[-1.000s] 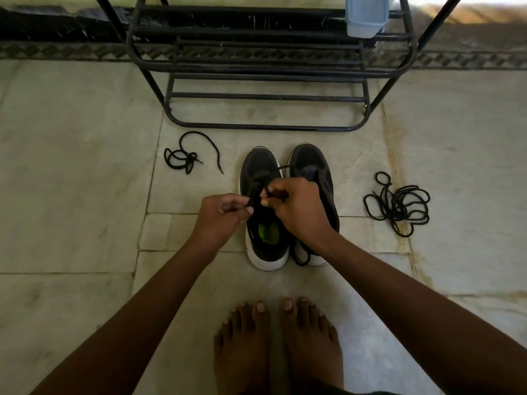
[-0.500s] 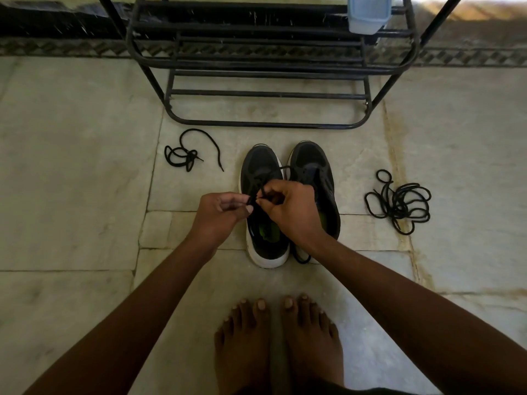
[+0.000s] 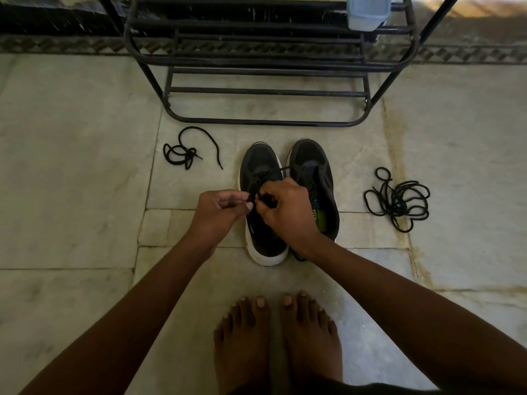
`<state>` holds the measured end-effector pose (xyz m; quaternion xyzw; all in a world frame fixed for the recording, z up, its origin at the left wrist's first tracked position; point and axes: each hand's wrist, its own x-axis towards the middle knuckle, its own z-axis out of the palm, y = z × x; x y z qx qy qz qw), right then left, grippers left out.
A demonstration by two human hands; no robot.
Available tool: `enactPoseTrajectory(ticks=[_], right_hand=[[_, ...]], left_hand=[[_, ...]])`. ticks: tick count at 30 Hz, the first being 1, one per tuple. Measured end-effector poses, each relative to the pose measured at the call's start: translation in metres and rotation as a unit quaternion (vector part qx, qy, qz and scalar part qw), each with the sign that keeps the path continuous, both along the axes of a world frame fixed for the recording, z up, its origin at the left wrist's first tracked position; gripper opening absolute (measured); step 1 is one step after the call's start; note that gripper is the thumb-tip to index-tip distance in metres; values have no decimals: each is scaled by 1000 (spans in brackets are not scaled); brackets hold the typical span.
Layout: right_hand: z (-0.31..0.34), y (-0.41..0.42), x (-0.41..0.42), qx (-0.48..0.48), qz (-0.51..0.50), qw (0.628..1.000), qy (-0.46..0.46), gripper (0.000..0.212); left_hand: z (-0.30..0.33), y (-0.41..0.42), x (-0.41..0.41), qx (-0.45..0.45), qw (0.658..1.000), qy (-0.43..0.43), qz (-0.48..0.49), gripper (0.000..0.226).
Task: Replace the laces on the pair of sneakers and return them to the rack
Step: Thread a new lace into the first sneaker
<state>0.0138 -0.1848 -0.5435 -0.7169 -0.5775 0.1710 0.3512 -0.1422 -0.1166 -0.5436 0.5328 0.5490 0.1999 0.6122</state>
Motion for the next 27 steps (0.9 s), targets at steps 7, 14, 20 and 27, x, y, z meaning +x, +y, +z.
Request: enactPoseTrajectory(ticks=[7, 14, 20, 27], right_hand=[[8, 12, 1, -26, 49, 997, -44, 7], [11, 16, 5, -34, 54, 997, -38, 5], [15, 15, 8, -46, 106, 986, -116, 9], [28, 19, 3, -13, 195, 946, -259, 22]], left_hand=[[5, -4, 3, 27, 1000, -9, -6, 20], [6, -4, 4, -17, 999, -35, 18, 13], [2, -5, 3, -8, 999, -39, 3, 15], [0, -3, 3, 23, 999, -39, -11, 14]])
